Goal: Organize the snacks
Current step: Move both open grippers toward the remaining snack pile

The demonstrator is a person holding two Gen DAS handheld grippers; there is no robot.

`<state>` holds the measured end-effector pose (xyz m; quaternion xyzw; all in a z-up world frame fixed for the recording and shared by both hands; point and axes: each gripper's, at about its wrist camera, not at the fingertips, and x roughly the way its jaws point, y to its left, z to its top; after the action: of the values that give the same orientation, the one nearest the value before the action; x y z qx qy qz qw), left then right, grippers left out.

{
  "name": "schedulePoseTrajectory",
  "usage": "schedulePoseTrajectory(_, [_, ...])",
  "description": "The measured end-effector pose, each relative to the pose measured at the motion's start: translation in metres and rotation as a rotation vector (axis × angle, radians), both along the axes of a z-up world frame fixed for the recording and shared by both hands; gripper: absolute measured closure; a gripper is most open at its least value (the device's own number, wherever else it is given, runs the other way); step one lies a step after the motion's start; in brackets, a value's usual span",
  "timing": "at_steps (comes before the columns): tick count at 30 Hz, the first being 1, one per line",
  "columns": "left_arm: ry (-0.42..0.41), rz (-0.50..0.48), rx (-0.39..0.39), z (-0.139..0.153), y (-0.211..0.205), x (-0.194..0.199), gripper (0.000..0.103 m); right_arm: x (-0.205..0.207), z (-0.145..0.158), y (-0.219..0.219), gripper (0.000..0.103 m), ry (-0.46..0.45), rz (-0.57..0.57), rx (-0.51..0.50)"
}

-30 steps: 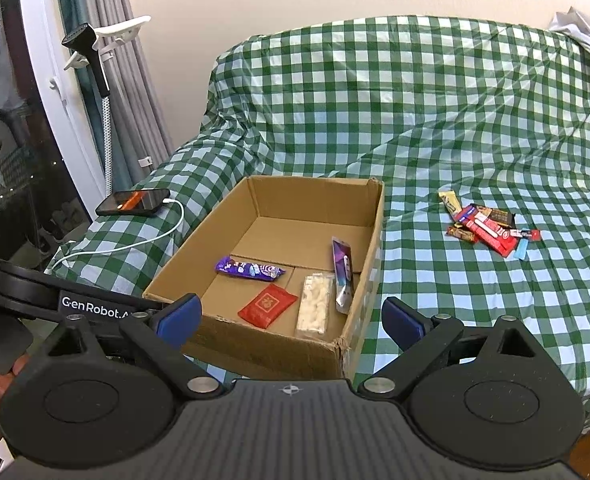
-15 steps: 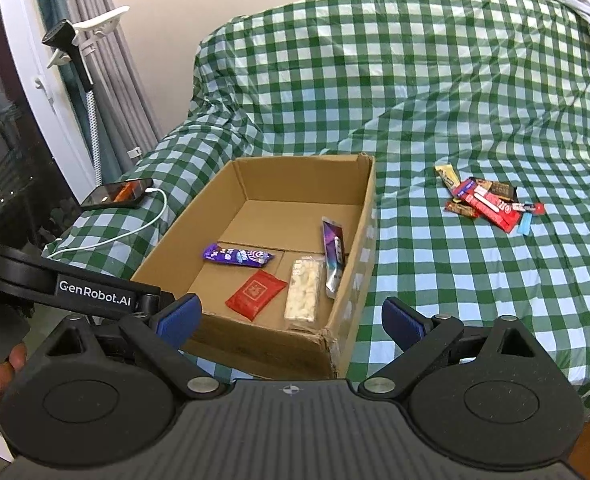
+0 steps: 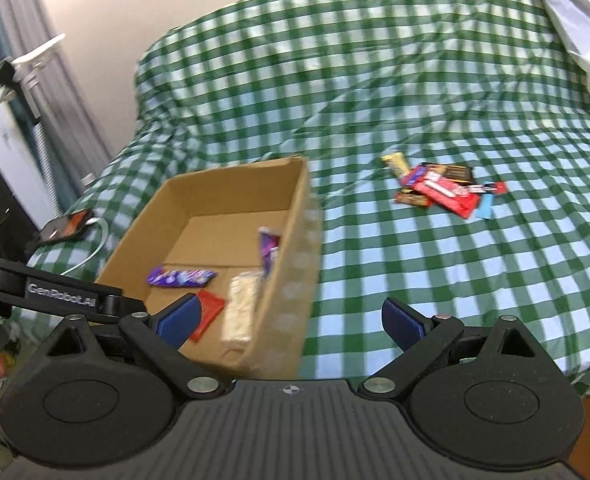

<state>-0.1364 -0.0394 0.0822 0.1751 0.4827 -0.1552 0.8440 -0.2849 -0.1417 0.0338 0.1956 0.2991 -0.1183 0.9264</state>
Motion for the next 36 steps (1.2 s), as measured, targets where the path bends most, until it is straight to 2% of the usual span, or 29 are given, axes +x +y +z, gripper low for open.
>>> schedulePoseTrajectory(11, [-0.022,-0.13,-0.003,-0.004,-0.105,0.033,0.0,0.007,-0.02,-0.086,0.006,0.027,-0.172,-0.005])
schedulePoseTrajectory(20, [-0.019,-0.158,0.008,-0.035,-0.193,0.085,0.0,0.023,-0.038,-0.161,0.006,0.044,-0.289,-0.021])
schedulePoseTrajectory(23, [0.006,-0.155,0.017,-0.049,-0.218,0.108,0.0,0.036,-0.047,-0.183,0.006,0.05,-0.304,-0.032])
schedulePoseTrajectory(29, [0.042,-0.112,0.011,-0.08,-0.266,0.165,0.0,0.077,-0.07,-0.222,0.006,0.049,-0.265,-0.083])
schedulePoseTrajectory(36, [0.1,-0.07,-0.017,-0.126,-0.324,0.245,0.0,0.145,-0.113,-0.268,0.006,0.056,-0.126,-0.15])
